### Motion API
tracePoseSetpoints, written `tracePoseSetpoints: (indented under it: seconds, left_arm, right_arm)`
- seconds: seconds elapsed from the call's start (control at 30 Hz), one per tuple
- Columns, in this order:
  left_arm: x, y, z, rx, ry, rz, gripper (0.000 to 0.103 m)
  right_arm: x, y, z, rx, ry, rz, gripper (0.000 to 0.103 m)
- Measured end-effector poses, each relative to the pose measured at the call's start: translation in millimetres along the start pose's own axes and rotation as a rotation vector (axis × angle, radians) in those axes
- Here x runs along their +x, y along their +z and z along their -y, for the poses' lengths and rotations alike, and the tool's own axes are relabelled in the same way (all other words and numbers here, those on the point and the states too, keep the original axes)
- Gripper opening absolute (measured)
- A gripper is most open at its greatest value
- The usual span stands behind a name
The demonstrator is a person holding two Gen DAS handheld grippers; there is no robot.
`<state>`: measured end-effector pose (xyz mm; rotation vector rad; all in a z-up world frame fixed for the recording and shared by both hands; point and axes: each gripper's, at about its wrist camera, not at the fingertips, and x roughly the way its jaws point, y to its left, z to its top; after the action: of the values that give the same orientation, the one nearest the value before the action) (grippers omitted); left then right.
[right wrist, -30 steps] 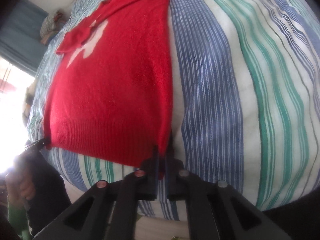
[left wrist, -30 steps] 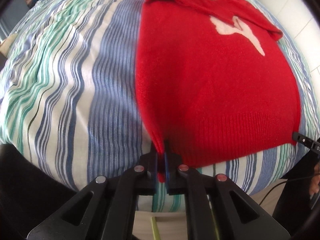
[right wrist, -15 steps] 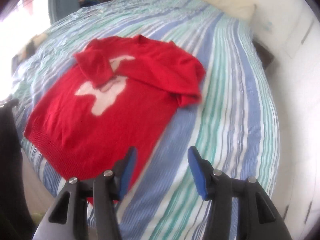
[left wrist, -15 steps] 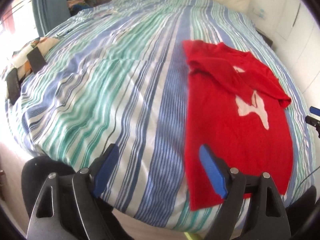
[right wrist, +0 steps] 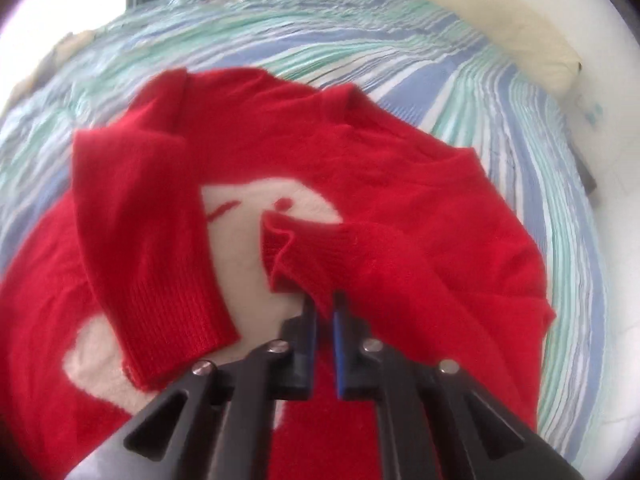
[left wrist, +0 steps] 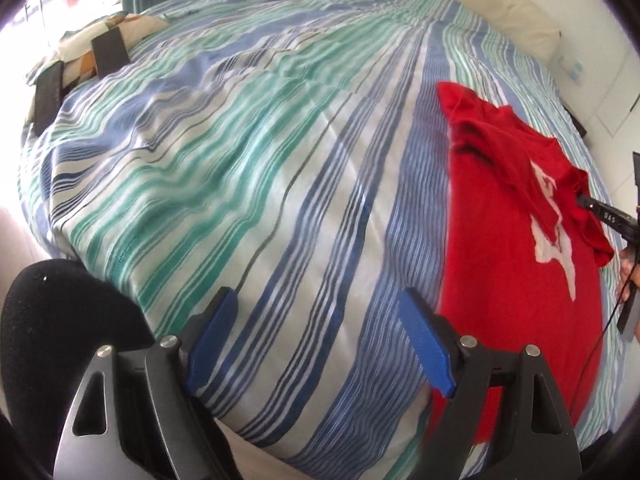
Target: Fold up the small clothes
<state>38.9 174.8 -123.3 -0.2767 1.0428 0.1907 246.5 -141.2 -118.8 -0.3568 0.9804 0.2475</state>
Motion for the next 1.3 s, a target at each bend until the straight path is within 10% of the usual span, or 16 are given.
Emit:
tracePoseSetpoints:
  seconds: [0.13,0.33,0.63,0.9,1.07,1.3]
  left_arm:
    - [-2.0,-3.2,6.6,0.031,0.003,0.015,0.084]
    - [2.6,-5.2,11.7,0.051,0.018,0.013,0.084]
    - [6.7,-13.4,20.6,0.126,0.092,0.011,0.084]
    - [1.1,-14.8,27.2,0.178,0.112,0.001,0.084]
    - [-26.2,-5.2,41.9,0.233,0.095,0.045,0.084]
    - [-58.0,39.3,142.0,0.527,-0.125,0.135,0.09]
  right_arm:
    - [-73.7,-41.7,103.6,0.379,-0.029,0.132,0.007]
    - [-165.3,-195.0,247.1,0.855,-0.233,0.173,0.007]
    - [-134.3,-327.4,291.4,1.208,-0.165,0.109,0.007]
    - [-135.2,-359.3,286.4,1.327,-0.134,0.172,0.009]
    - [-168.5,-377.4,280.3,1.326,-0.271,0.131,0.018]
    - [-222.3,-344.0,216.9,1.088,-0.286,0.232,0.048]
